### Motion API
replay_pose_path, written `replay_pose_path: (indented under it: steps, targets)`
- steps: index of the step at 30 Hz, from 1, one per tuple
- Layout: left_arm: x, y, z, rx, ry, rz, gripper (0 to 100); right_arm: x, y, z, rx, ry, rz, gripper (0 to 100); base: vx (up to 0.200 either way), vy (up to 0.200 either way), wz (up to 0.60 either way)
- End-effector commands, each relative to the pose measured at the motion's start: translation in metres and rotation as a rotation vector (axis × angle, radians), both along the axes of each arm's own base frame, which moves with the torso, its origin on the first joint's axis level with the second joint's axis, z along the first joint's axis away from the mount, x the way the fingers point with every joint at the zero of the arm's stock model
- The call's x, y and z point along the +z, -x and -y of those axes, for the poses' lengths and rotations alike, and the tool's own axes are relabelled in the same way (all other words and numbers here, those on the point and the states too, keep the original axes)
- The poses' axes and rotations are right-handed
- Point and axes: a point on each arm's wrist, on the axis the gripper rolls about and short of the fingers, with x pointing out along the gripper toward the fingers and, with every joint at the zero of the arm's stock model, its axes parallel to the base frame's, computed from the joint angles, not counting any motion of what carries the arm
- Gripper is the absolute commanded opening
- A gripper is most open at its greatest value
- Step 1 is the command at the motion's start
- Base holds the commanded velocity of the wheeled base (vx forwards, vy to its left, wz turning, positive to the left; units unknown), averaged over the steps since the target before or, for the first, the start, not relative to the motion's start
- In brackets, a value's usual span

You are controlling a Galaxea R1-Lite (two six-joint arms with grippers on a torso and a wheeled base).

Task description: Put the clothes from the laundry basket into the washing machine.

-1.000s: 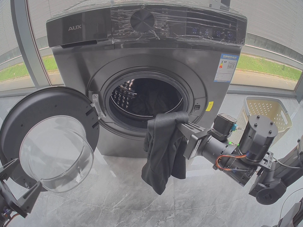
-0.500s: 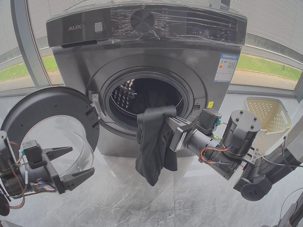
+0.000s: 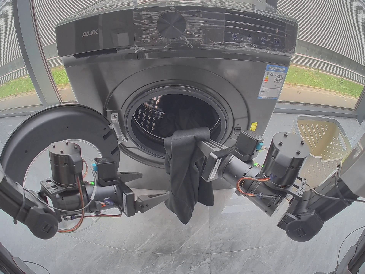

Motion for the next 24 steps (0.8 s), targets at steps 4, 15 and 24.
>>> replay_pose_path:
  steps: [4,15,24]
  targets:
    - [-0.029,-0.025,0.020,-0.023,-0.022,-0.060,100,-0.001,0.001,-0.001,-0.009,0.001,-0.003,0,0.000,0.000,0.00]
    - [-0.052,-0.045,0.040,-0.031,0.008,-0.039,100,0.000,0.001,0.000,-0.013,0.002,-0.002,0,0.000,0.000,0.00]
    - [-0.067,-0.058,0.059,-0.003,0.014,0.008,0,-0.004,0.003,0.001,-0.013,0.013,-0.012,0,0.000,0.000,0.00]
